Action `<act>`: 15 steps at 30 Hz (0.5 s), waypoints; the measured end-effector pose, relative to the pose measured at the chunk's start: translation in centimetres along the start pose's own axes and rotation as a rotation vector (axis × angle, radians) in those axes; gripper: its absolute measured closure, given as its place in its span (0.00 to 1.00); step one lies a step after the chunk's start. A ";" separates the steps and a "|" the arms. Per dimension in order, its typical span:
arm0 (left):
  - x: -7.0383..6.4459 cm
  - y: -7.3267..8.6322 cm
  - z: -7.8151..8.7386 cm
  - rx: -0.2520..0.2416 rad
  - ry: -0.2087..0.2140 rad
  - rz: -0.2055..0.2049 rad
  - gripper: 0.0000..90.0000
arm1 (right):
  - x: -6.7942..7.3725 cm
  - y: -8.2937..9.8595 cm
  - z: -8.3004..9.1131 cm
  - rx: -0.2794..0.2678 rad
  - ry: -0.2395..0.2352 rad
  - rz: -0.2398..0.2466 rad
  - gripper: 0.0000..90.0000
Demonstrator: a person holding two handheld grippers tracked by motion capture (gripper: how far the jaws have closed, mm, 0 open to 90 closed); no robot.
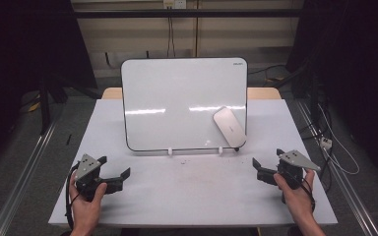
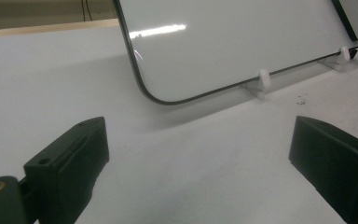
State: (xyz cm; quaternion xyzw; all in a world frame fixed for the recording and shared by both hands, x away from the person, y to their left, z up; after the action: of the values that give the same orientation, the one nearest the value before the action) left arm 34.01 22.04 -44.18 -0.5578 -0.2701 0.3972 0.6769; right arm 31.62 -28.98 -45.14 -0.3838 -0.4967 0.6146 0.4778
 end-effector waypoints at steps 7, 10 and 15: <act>-0.1 0.0 0.0 0.004 0.000 0.000 0.05 | -0.2 0.8 0.8 -0.003 0.007 -0.004 0.10; -0.1 0.0 0.0 0.009 0.003 -0.005 0.05 | -0.4 1.2 1.1 -0.005 0.013 -0.020 0.10; -0.2 0.2 0.1 0.013 0.003 0.005 0.05 | -0.2 1.5 1.3 -0.015 0.012 -0.003 0.10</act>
State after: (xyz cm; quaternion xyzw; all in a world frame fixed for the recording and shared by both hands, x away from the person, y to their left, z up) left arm 33.79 21.91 -44.40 -0.5546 -0.2650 0.3995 0.6801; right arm 30.12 -29.62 -46.36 -0.3903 -0.4987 0.6080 0.4788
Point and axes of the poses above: each handheld gripper's, and its own axes: z roughly backward along the jaws, y roughly out of its underside, x roughly to its left, the point moved 3 cm from there along -z, roughly forward along the jaws, and after that the axes turned 13 degrees about -x, right-handed, at the moved point
